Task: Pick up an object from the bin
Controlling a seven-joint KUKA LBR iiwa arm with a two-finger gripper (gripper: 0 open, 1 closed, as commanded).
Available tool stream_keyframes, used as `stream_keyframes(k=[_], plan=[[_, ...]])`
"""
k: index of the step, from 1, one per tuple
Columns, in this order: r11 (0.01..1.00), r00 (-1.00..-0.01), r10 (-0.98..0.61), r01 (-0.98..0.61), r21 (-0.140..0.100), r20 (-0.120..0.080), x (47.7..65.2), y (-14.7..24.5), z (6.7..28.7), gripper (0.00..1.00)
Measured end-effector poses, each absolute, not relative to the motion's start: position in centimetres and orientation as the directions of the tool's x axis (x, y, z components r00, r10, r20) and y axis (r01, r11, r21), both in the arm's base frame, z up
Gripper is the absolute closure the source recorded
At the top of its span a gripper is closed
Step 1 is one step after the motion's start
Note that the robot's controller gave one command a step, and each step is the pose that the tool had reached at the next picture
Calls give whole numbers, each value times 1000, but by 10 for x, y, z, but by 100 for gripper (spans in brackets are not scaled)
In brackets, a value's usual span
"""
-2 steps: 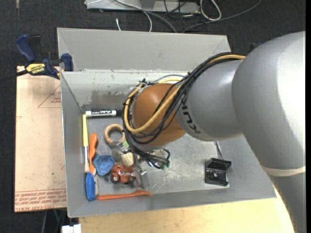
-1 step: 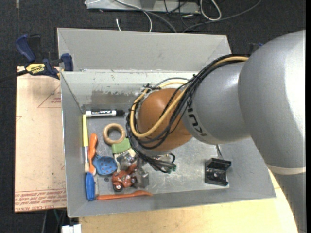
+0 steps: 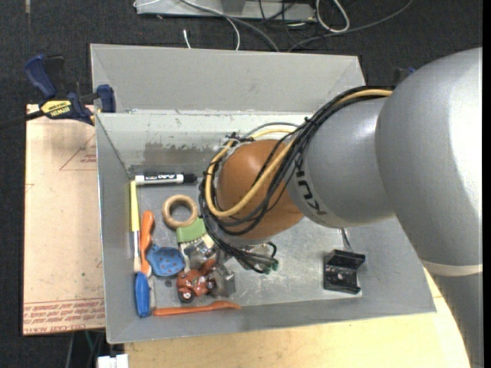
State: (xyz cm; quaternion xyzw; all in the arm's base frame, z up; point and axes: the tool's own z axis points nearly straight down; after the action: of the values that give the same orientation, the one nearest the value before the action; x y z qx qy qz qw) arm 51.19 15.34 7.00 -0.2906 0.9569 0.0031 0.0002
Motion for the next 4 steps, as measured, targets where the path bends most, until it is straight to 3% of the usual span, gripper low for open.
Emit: stream_keyframes(k=[4], plan=[[833,-833,-553,-553,7,-6,512,155,103,100]])
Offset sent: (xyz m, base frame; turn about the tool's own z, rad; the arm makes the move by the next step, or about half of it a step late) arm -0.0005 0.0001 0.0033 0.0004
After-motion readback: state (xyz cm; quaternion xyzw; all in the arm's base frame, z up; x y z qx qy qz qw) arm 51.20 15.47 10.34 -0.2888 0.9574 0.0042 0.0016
